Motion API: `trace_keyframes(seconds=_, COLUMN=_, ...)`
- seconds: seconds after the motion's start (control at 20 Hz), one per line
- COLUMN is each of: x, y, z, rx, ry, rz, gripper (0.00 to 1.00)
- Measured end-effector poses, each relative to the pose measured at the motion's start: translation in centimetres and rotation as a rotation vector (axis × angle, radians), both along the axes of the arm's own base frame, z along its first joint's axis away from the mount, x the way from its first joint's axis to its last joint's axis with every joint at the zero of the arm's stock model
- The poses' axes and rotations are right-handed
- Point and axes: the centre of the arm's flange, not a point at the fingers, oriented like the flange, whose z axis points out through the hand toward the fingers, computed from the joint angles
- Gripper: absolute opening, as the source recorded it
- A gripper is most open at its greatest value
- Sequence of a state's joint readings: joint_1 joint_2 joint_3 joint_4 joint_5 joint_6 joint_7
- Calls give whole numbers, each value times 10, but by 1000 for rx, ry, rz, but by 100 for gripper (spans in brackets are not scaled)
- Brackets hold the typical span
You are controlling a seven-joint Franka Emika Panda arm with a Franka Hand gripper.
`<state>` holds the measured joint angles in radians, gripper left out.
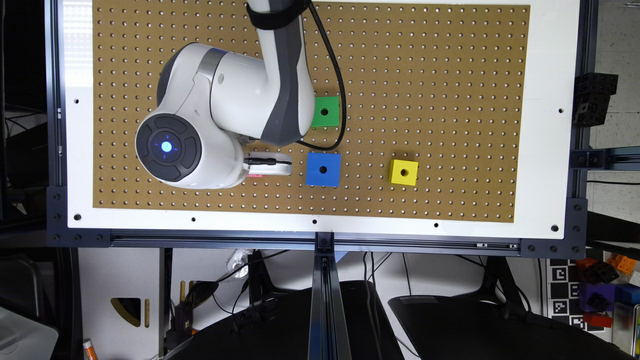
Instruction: Pick up pink block.
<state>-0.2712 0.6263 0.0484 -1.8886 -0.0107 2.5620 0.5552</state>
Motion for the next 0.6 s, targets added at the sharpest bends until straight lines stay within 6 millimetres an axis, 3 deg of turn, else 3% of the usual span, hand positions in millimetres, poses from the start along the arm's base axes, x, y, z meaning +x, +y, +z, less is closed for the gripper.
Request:
trace_keyframes(seconds=0.2, x=1, y=-1, z=11, rx=-2, ry=-3, rz=0, gripper=0)
trace_keyframes(seconds=0.4, x=2, y=-1, z=46, rx=-3, ry=5, rz=1, gripper=0)
trace_keyframes(seconds=0.6, x=-1, y=-1, z=96, rx=-6, ry=14, rz=3, gripper=0)
